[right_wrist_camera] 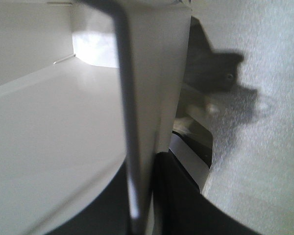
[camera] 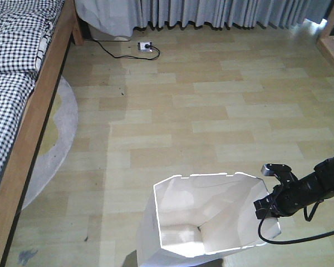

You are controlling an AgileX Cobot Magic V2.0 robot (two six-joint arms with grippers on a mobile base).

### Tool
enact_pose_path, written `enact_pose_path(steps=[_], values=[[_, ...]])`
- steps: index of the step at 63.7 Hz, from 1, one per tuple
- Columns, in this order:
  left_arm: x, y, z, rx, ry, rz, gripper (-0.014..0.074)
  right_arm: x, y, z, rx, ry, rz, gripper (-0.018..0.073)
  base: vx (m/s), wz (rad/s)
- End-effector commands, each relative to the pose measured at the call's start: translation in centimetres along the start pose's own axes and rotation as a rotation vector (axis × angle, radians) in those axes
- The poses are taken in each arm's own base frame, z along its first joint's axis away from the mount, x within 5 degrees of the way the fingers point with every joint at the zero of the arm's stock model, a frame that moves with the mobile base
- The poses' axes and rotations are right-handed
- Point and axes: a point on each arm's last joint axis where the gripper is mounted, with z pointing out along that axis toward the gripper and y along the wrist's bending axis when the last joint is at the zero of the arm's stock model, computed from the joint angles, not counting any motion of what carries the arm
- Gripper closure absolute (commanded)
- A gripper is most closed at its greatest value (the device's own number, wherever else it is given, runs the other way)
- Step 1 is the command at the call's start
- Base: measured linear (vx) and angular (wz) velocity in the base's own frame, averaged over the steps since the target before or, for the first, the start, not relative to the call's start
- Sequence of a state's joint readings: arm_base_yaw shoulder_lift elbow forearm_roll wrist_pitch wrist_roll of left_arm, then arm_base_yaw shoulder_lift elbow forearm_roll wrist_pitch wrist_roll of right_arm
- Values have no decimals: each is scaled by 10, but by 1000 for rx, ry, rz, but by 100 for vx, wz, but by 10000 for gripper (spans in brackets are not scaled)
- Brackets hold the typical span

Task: Move trash bin to bedside with robot
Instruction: 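Carry the bin with the right gripper toward the curtains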

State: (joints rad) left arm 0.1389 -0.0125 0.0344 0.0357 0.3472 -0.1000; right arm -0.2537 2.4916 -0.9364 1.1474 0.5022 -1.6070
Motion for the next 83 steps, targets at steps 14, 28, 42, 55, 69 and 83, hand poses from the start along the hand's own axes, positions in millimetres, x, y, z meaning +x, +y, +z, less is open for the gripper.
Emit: enact_pose_path(steps=[14, 28, 42, 55, 69, 83], values=[[-5, -1, -1, 11, -76, -6, 603, -17, 23, -23, -185, -84, -26, 566, 31, 9], [-5, -1, -1, 11, -76, -6, 603, -17, 23, -23, -187, -84, -26, 566, 30, 9], [-5, -1, -1, 11, -76, -6, 603, -17, 23, -23, -188, -84, -26, 566, 29, 6], [-5, -1, -1, 11, -76, -6, 603, -17, 23, -23, -188, -84, -26, 566, 30, 2], [-5, -1, -1, 11, -76, -6, 603, -17, 23, -23, -188, -84, -26, 566, 31, 2], [-5, -1, -1, 11, -76, -6, 603, -17, 23, -23, -188, -84, -26, 566, 31, 4]])
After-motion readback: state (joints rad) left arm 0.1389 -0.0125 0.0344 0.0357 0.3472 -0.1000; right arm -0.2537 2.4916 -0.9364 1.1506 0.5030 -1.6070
